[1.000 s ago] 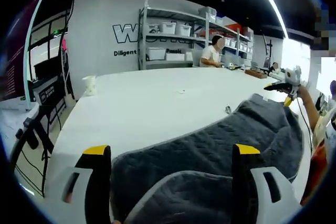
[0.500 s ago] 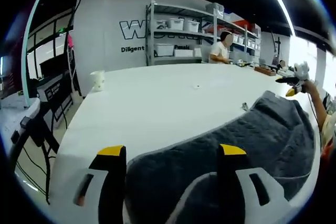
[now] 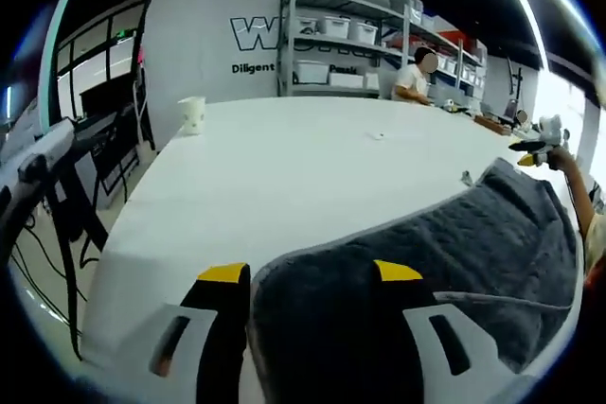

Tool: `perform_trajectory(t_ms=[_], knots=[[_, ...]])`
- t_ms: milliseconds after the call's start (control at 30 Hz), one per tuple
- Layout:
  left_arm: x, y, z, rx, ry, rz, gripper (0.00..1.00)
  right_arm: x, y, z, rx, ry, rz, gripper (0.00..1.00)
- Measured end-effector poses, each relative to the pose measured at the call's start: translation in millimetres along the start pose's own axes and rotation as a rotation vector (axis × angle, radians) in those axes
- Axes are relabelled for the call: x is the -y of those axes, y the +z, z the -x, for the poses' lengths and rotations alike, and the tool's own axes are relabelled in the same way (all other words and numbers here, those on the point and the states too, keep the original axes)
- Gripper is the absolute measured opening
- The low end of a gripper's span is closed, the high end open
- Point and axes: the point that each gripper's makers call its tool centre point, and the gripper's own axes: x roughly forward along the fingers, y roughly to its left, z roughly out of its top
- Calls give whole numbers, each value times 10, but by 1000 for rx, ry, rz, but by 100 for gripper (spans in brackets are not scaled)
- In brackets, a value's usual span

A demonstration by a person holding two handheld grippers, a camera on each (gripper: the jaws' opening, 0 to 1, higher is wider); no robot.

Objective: Open the folded towel by lifting each exposed corner and separating the folded layers until the towel lies flat within the target outline without major curled edges

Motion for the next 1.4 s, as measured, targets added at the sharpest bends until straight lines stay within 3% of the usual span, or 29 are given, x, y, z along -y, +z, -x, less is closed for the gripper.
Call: perform_trajectory(t_ms=[167, 400, 567, 933, 1033, 1133, 1400], knots=[[4, -120, -42, -41, 7, -13, 42, -11, -157, -69, -33, 17, -15, 72], [-51, -121, -61, -44, 40, -45, 34, 15, -230, -167, -45, 4, -2, 60], [-36, -125, -69, -36, 47, -58, 33, -73, -282, -226, -53, 31, -1, 50], [-23, -118, -85, -1, 55, -65, 22, -49, -288, -247, -33, 31, -34, 41], [11, -116, -100, 4, 55, -75, 16, -66, -282, -249, -25, 38, -26, 29], [26, -110, -111, 1, 59, -90, 10, -77, -275, -249, -21, 46, -13, 10], [39, -102, -134, -6, 67, -123, 7, -70, -286, -236, -18, 44, -5, 8]])
